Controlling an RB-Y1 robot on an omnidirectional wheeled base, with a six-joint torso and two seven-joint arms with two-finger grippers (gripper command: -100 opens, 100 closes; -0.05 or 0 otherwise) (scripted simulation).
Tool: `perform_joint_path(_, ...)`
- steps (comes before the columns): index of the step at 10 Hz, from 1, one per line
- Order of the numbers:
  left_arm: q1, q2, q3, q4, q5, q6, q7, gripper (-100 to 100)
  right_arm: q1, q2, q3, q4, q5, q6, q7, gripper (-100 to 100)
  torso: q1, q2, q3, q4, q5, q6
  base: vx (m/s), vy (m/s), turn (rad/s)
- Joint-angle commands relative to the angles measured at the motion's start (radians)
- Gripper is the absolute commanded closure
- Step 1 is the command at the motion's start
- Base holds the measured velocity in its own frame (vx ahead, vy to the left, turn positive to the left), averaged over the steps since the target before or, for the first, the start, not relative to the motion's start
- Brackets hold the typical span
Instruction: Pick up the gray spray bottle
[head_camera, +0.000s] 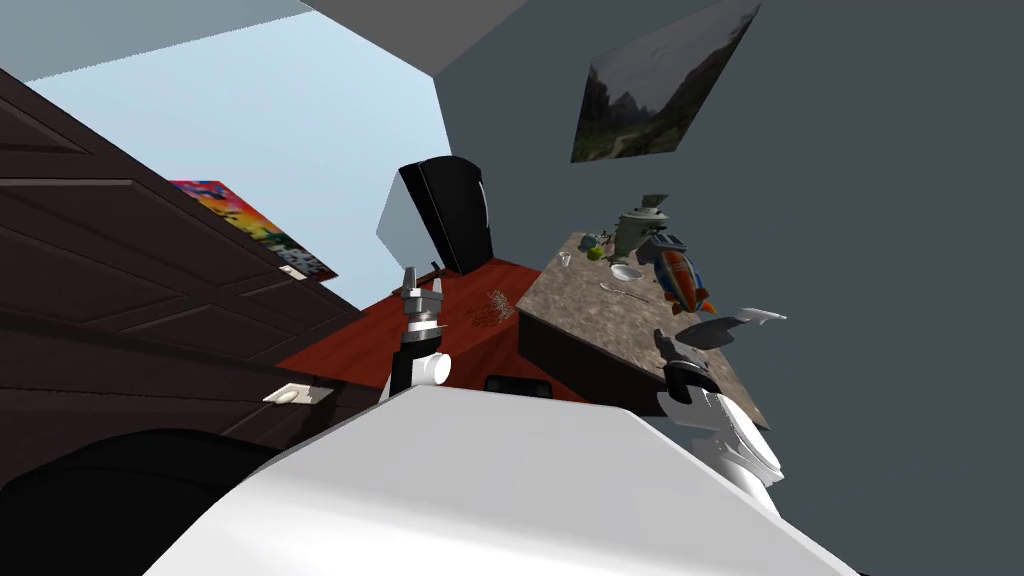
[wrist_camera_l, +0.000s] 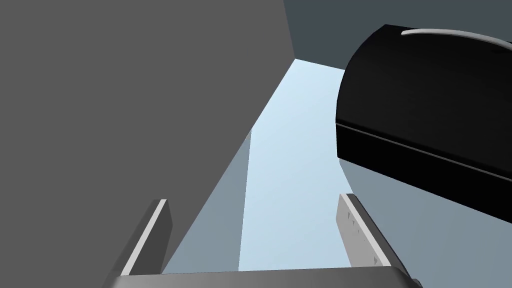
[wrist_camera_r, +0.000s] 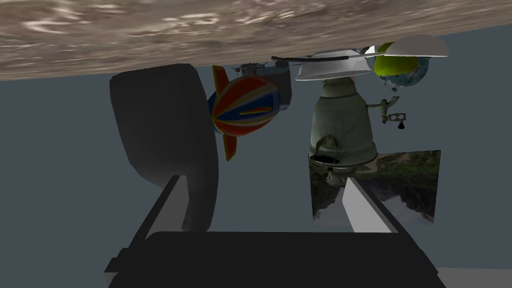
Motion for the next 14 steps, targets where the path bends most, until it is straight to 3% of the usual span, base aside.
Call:
perform_joint_path(1,0.000,0.000,0.000,0.000,0.000,0.000,0.000,0,0.002,-0.013,-0.003,0.006,0.014,0.030,-0.003,-100,0.000,0.000,0.000,0.000,0.000,0.000,-0.019,0.035,0.086)
perform_joint_path(8,0.000,0.000,0.000,0.000,0.000,0.000,0.000,0,-0.071,-0.102,-0.120,0.193,0.178,0.190,-0.033,-100,-0.002,0.000,0.000,0.000,0.000,0.000,-0.027,0.024,0.203)
perform_joint_path(9,0.000,0.000,0.000,0.000,0.000,0.000,0.000,0,-0.071,-0.102,-0.120,0.193,0.178,0.191,-0.033,-100,-0.003,0.001,0.001,0.000,0.000,0.001,-0.022,-0.002,0.055)
perform_joint_path(12,0.000,0.000,0.000,0.000,0.000,0.000,0.000,0,-0.103,-0.150,-0.170,0.273,0.241,0.260,-0.050,-100,-0.003,0.000,0.000,0.000,-0.001,0.001,-0.025,-0.003,0.203)
perform_joint_path(14,0.000,0.000,0.000,0.000,0.000,0.000,0.000,0,-0.103,-0.150,-0.170,0.273,0.241,0.260,-0.050,-100,-0.004,0.000,0.000,0.000,-0.001,0.001,-0.014,-0.007,0.009)
